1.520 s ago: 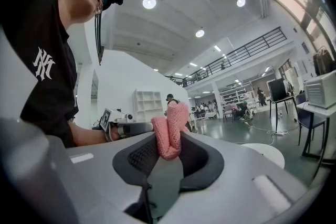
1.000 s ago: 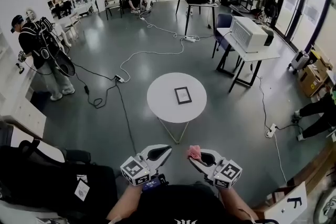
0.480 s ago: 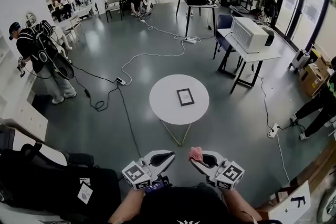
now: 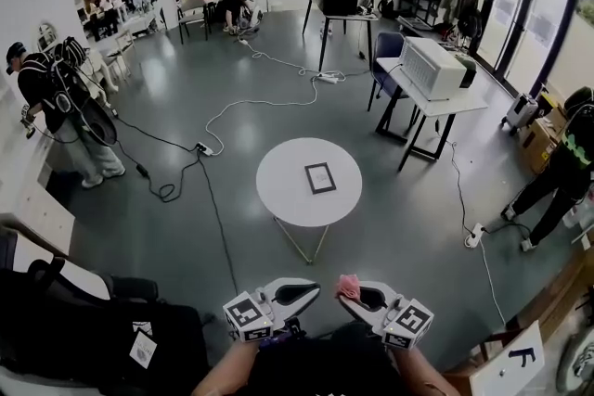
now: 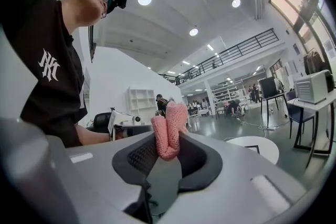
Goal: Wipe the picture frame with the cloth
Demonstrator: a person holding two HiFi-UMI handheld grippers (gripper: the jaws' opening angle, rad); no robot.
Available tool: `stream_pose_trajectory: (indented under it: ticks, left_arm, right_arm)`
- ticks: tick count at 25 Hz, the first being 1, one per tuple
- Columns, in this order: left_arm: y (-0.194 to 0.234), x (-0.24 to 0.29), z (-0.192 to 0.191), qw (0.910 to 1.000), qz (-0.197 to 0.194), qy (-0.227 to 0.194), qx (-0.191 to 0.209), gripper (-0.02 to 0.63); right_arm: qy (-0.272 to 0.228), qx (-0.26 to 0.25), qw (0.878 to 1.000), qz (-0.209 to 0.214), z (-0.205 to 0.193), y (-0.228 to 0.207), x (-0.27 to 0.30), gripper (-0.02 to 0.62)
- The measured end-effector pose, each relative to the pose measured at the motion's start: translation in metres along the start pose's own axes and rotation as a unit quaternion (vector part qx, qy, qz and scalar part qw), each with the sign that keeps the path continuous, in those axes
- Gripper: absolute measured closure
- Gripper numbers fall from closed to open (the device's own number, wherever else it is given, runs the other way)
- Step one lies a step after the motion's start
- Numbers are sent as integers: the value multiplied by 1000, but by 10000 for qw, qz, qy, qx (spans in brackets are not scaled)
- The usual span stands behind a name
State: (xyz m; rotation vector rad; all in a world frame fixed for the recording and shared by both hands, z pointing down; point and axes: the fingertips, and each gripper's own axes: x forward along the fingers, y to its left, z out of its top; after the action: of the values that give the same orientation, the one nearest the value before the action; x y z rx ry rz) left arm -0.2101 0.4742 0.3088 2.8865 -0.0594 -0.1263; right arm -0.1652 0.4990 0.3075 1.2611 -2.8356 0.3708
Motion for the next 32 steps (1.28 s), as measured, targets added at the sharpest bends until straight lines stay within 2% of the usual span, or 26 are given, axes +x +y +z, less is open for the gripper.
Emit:
stream_pose_trajectory:
  ticks: [7, 16, 19, 32]
  left_arm:
    - [15, 6, -8, 9999, 83, 138, -7, 604]
    - [36, 30, 4, 9991, 181, 349, 158, 604]
    - [51, 45, 6, 9985, 315, 400, 190, 603]
    - [115, 139, 37, 9985, 433, 247, 239, 604]
  right_arm:
    - [-13, 126, 9999, 72, -5, -11, 7, 506]
    - [-272, 92, 9986, 434, 17, -54, 26, 506]
    - [-385, 49, 9978, 544, 26, -76, 29, 506]
    - [-527, 121, 9969, 578, 58, -197, 15, 506]
